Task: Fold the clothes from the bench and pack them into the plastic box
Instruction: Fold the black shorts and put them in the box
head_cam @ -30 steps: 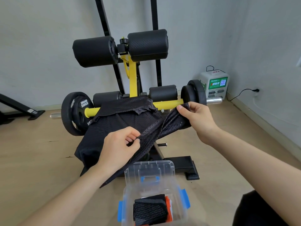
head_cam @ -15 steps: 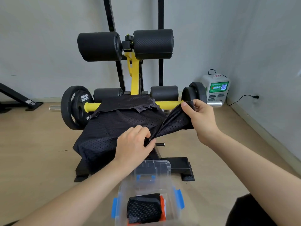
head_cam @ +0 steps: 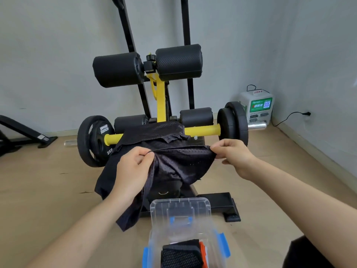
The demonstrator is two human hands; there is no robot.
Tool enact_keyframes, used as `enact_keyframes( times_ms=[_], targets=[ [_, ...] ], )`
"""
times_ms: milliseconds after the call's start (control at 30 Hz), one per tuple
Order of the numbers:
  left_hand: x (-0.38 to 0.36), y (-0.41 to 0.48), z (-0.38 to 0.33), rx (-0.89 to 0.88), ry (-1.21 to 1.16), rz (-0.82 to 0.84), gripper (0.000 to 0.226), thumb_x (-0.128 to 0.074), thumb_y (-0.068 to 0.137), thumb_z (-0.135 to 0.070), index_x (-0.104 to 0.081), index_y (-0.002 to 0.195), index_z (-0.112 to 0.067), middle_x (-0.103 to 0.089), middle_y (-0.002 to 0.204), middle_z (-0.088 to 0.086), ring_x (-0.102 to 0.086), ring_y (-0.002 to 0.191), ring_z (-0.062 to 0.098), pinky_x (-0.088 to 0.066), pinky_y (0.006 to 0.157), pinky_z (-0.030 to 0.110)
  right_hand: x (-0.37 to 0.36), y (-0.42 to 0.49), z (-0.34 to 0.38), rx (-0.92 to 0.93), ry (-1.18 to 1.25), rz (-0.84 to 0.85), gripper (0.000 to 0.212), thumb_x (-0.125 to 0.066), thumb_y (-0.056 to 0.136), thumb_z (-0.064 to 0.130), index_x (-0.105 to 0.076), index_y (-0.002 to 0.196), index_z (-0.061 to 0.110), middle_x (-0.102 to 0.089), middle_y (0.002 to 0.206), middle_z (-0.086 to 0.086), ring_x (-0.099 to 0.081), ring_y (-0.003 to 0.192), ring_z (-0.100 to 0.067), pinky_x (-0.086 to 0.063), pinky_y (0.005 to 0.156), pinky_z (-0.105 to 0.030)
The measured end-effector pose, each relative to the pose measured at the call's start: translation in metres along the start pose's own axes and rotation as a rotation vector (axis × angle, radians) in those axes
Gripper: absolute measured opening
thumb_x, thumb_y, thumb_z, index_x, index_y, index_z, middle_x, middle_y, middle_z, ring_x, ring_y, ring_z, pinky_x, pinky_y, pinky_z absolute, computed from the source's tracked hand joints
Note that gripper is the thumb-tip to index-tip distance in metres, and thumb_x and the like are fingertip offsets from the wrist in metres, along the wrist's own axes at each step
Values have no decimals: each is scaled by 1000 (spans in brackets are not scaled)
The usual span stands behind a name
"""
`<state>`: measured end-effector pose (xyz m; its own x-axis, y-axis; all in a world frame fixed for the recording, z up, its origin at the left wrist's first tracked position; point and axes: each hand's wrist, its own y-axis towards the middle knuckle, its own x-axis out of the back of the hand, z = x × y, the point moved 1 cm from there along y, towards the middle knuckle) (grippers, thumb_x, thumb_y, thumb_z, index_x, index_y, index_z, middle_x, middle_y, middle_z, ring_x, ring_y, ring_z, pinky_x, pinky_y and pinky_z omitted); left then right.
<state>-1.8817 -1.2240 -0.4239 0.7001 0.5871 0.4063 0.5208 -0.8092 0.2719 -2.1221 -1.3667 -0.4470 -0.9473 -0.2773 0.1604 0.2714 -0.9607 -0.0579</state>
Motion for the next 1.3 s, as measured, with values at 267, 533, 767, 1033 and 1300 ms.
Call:
enact_keyframes(
  times_ms=[267, 533, 767, 1033, 1300],
  targets=[
    [20, 59, 17, -4, 119, 137, 12, -64, 97, -26, -74, 98, -21, -75, 98, -9, -68, 99, 9, -52, 93, 31, -21, 35, -1, -5, -14, -34, 16, -66, 94, 14, -61, 79, 10, -61, 62, -9, -53, 51, -19, -41, 40, -24],
    [3, 125, 15, -245, 594, 121, 12, -61, 98, -36, -70, 92, -32, -67, 66, -4, -61, 69, 8, -50, 67, 37, -39, 107, 6, -163, 315, -154, 18, -65, 90, -1, -55, 79, 8, -60, 95, -11, -73, 83, -33, -62, 73, -36],
    [-13, 159, 40, -116, 647, 275, 6, -68, 93, -39, -69, 98, -36, -68, 78, -16, -66, 87, 12, -53, 73, 35, -61, 134, -18, -177, 229, -226, 18, -69, 88, 9, -61, 105, 10, -68, 105, -14, -73, 83, -25, -60, 83, -41],
    [49, 101, 46, -20, 409, 158, 15, -74, 88, -32, -74, 103, -31, -72, 87, -14, -65, 81, 7, -54, 83, 31, -114, 70, 29, 474, -333, 11, 15, -72, 88, 18, -69, 102, 21, -65, 98, 9, -63, 82, -7, -51, 77, -20],
    [88, 22, 54, 125, 628, 111, 28, -72, 76, -59, -66, 71, -32, -67, 62, -21, -63, 64, -1, -53, 64, 29, -184, 38, 39, 778, -556, 460, 26, -69, 90, 15, -67, 115, 22, -61, 122, 11, -60, 84, -6, -47, 78, -18]
  ],
)
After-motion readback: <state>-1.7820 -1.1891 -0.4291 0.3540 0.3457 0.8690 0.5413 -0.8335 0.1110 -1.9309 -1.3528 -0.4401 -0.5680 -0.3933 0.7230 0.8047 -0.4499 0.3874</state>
